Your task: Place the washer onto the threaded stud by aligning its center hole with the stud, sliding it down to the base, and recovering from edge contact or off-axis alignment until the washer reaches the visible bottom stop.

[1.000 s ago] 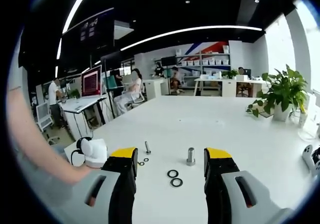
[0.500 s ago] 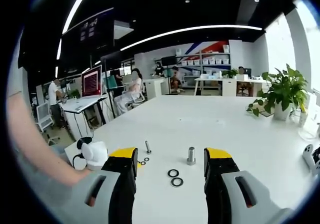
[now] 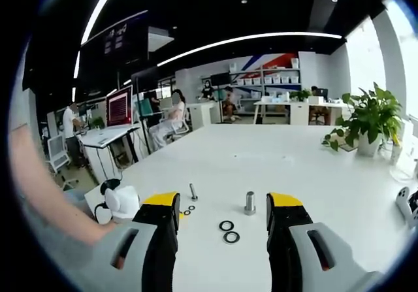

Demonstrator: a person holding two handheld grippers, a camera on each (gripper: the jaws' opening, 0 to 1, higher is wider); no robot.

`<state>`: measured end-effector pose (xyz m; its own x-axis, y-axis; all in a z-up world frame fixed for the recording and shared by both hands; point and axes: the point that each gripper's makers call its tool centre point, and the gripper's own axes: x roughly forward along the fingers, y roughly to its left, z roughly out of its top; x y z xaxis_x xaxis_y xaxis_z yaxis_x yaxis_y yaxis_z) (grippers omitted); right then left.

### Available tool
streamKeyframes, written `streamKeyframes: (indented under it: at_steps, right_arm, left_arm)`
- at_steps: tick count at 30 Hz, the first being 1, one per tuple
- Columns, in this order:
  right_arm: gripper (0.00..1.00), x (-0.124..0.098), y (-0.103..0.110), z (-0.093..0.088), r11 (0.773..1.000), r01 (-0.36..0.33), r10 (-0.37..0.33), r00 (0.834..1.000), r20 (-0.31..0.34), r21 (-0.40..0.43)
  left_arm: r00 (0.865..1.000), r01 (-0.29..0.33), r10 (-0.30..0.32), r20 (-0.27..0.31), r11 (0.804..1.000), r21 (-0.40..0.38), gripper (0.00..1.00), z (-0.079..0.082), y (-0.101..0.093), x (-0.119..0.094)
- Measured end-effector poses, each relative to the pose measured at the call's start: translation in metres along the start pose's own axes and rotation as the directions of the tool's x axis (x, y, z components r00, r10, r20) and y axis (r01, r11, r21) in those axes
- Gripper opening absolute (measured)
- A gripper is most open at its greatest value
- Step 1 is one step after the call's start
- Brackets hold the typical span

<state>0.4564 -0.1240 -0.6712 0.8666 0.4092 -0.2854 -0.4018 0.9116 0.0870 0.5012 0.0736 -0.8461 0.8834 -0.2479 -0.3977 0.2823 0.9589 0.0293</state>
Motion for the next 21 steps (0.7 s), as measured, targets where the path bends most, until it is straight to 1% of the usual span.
streamKeyframes:
  at_steps: [12,21]
  right_arm:
    - [0.55,0.0002,0.0011,-0.0001,1.000,-0.002,0.002,1.000,0.001,0.001]
    - [0.55,0.0003,0.0026,-0.0003,1.000,-0.006,0.006,1.000,-0.001,0.000]
  left_arm:
    - [1.000,-0.009,0.009,-0.020,1.000,-0.003,0.08,-0.0015,0.0053,0.0018]
    - [1.000,-0.011,0.011,-0.016,1.000,0.014,0.08,0.0062,0.0090,-0.0002]
